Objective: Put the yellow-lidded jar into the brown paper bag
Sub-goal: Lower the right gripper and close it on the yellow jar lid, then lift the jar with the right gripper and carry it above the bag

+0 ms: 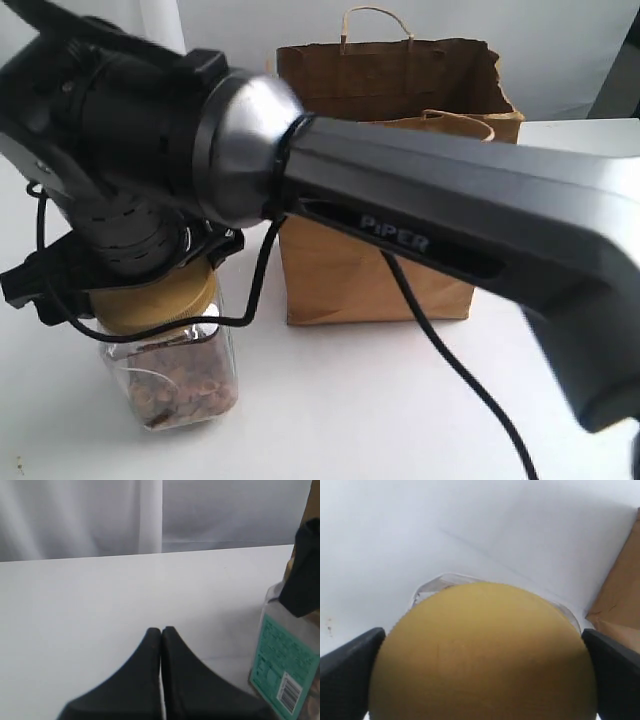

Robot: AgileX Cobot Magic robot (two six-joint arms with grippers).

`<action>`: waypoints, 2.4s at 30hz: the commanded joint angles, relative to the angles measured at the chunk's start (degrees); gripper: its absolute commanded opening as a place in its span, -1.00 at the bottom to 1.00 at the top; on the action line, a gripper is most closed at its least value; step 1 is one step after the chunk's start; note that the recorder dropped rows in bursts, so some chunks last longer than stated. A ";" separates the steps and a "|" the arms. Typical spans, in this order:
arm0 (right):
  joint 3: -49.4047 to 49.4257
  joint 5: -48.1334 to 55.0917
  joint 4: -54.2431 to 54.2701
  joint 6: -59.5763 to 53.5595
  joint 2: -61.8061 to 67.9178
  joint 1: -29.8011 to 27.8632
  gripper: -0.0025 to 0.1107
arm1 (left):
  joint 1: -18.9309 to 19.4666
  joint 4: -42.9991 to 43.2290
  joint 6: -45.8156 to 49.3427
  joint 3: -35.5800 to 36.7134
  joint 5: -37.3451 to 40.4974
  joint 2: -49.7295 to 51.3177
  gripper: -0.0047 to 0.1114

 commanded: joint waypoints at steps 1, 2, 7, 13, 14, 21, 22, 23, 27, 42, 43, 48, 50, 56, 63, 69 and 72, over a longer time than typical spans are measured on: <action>-0.15 -0.07 -0.01 -1.54 -4.15 0.66 -0.96 | -0.28 -0.22 -0.22 -0.13 -0.54 0.17 -0.90; -0.15 -0.07 -0.01 -1.74 -4.86 0.92 -0.96 | -0.28 -0.22 -0.22 -0.13 -0.54 0.17 -0.90; -0.15 -0.07 0.54 -2.61 -7.91 1.03 -0.96 | -0.28 -0.22 -0.22 -0.13 -0.54 0.17 -0.90; -0.15 -0.07 1.32 -5.03 -12.57 1.03 -0.96 | -0.28 -0.22 -0.22 -0.13 -0.54 0.17 -0.90; -0.15 -0.07 1.32 -5.17 -13.55 1.03 -0.96 | -0.28 -0.22 -0.22 -0.13 -0.54 0.17 -0.90; -0.15 -0.07 -1.22 -6.43 -20.88 1.03 -0.96 | -0.28 -0.22 -0.22 -0.13 -0.54 0.17 -0.90; -0.15 -0.07 -1.75 -6.43 -21.84 1.03 -0.96 | -0.28 -0.22 -0.22 -0.13 -0.54 0.17 -0.90; -0.15 -0.07 -2.51 -6.43 -22.95 1.03 -0.96 | -0.28 -0.22 -0.22 -0.13 -0.54 0.17 -0.90; -0.15 -1.83 -7.46 -6.43 -27.22 1.03 -0.96 | -0.28 -0.22 -0.22 -0.13 -0.54 0.17 -0.90; -0.43 -6.18 -30.09 -2.58 -34.77 -0.55 -0.96 | -0.28 -0.22 -0.22 -0.13 -0.54 0.17 -0.90; -0.43 -6.39 -30.51 -2.58 -34.77 -1.27 -0.96 | -0.28 -0.22 -0.22 -0.13 -0.54 0.17 -0.90; -0.43 -8.45 -29.79 -1.67 -34.65 -6.43 -0.96 | -0.28 -0.22 -0.22 -0.13 -0.54 0.17 -0.90; -0.43 -9.47 -29.31 -1.67 -34.65 -8.55 -0.96 | -0.28 -0.22 -0.22 -0.13 -0.54 0.17 -0.90; -0.43 -11.09 -29.19 -1.67 -33.93 -13.95 -0.96 | -0.28 -0.22 -0.22 -0.13 -0.54 0.17 -0.90; -0.43 -13.75 -27.25 -1.91 -29.63 -17.28 -0.96 | -0.28 -0.22 -0.22 -0.13 -0.54 0.17 -0.90; -0.43 -16.62 -27.40 -1.51 -25.23 -17.28 -0.96 | -0.28 -0.22 -0.22 -0.13 -0.54 0.17 -0.90; -0.43 -16.62 -27.40 -1.51 -23.64 -17.28 -0.96 | -0.28 -0.22 -0.22 -0.13 -0.54 0.17 -0.90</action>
